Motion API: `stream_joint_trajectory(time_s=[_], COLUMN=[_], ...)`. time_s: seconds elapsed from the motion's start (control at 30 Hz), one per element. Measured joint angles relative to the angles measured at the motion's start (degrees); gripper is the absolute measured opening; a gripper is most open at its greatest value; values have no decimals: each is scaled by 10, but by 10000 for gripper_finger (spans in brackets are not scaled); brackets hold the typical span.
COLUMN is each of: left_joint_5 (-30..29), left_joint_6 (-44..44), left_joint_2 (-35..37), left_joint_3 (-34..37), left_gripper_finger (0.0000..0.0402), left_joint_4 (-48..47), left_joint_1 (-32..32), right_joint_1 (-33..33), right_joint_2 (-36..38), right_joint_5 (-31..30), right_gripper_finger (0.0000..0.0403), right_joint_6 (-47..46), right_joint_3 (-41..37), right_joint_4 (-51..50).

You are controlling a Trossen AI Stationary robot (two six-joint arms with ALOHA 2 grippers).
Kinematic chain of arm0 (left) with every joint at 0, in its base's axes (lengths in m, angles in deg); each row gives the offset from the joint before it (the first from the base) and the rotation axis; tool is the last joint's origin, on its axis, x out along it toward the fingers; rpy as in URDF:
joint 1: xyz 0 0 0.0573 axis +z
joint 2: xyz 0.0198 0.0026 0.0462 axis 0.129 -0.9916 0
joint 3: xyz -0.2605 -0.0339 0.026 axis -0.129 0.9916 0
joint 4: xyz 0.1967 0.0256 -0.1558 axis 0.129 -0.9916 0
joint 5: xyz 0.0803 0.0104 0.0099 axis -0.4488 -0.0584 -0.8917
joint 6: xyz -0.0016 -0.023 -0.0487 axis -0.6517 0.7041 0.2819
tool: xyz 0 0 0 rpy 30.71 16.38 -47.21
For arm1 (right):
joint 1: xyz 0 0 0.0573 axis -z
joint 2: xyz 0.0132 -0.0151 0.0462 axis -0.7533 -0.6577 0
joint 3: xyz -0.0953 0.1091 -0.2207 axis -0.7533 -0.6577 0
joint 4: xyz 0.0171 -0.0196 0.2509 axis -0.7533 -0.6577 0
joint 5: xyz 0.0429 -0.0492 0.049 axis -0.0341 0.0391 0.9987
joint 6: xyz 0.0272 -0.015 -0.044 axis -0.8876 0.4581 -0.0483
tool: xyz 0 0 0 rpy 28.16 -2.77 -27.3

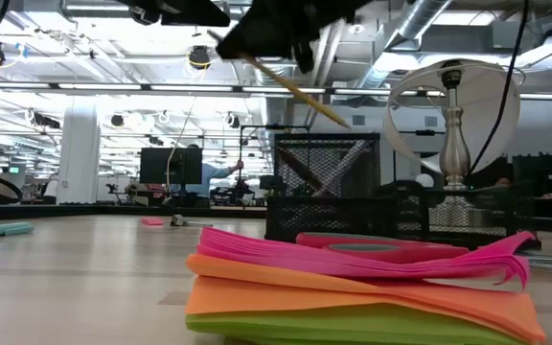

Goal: Pick and place office supplies into organizer
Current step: Put the left yellow pencil into the desk organizer

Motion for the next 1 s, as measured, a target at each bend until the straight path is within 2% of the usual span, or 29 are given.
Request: stream_joint_trajectory(time_s=[0.1,0.2,0.4,0.57,0.73,1.0], left_joint_5=[-19,-43,-70,-86,-99,-101], left_joint_6=[-1,-2,-21,-24,-24,-23], left_joint_2=[0,0,0,0,0,0], left_joint_3=[0,0,0,0,0,0], left_gripper_finger=[0,0,0,0,0,0], left_joint_4=[0,0,0,0,0,0], left_joint_1=[-10,-22,-46,-62,-71,-73], right_joint_1=[-13,-22,-27,-24,-25,-24], right_joint_2=[2,-5,-7,-7,-7,-7], right_joint_5=[-47,-69,-148,-161,-215,-219], right_gripper_finger=[21,18,14,18,14,19], right_joint_6=[14,24,38,40,41,46], right_joint_3=[-4,-27,-104,-154,-187,-197], right_joint_4=[48,102,233,340,342,350])
